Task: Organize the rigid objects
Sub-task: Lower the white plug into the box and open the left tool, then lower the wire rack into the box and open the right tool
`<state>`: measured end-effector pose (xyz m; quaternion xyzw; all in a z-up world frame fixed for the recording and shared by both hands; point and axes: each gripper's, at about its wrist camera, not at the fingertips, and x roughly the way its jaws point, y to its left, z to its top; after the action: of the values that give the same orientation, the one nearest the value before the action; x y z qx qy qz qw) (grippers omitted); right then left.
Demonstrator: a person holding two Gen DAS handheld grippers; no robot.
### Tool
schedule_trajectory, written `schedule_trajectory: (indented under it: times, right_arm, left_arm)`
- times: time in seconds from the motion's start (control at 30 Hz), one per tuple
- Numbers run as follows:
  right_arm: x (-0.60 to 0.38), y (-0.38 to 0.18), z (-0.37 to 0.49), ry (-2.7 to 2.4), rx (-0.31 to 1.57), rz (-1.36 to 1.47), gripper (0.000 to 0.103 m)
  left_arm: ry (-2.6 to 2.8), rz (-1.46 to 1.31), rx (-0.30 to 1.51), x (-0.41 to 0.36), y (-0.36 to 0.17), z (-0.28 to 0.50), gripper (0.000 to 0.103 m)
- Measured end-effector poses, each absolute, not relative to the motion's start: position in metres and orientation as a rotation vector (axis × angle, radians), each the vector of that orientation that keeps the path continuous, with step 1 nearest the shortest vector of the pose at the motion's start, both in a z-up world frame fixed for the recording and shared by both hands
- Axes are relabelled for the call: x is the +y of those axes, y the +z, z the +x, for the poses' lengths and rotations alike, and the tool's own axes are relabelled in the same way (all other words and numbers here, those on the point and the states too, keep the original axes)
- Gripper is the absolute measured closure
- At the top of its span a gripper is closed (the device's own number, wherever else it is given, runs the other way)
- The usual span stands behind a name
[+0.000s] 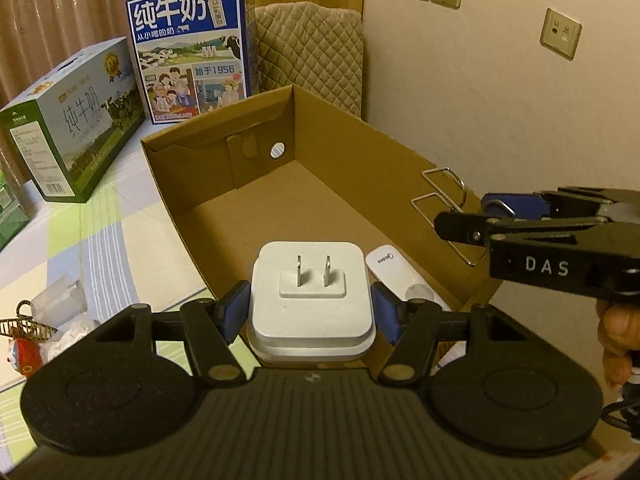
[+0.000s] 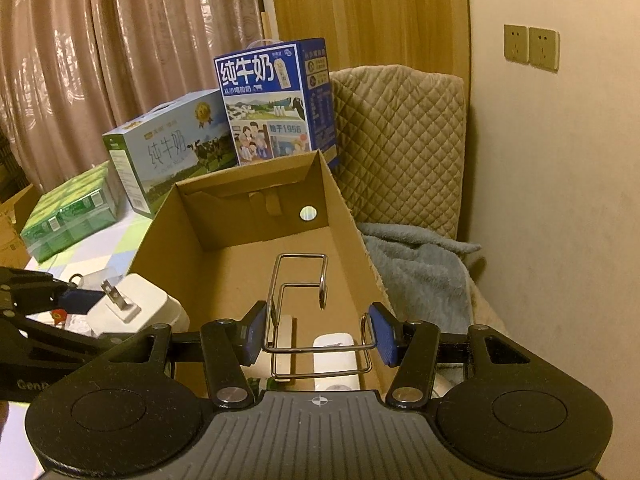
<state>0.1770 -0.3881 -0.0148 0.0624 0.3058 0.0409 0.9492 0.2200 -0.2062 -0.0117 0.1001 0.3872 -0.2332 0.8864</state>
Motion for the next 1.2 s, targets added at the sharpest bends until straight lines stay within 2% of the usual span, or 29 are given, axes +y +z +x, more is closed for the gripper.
schedule_trajectory:
  times: [0.27, 1.2]
  right_arm:
    - [-0.389, -0.015, 0.175, 0.081, 0.621, 0.130, 0.052]
    - [-0.383, -0.015, 0.175, 0.084, 0.627, 0.130, 0.052]
  left_arm:
    - [-0.487, 0.205, 0.827, -0.207, -0.019, 0.220, 0.043]
    - [-0.394, 0.124, 0.755, -0.165, 0.007, 0.211, 0.044]
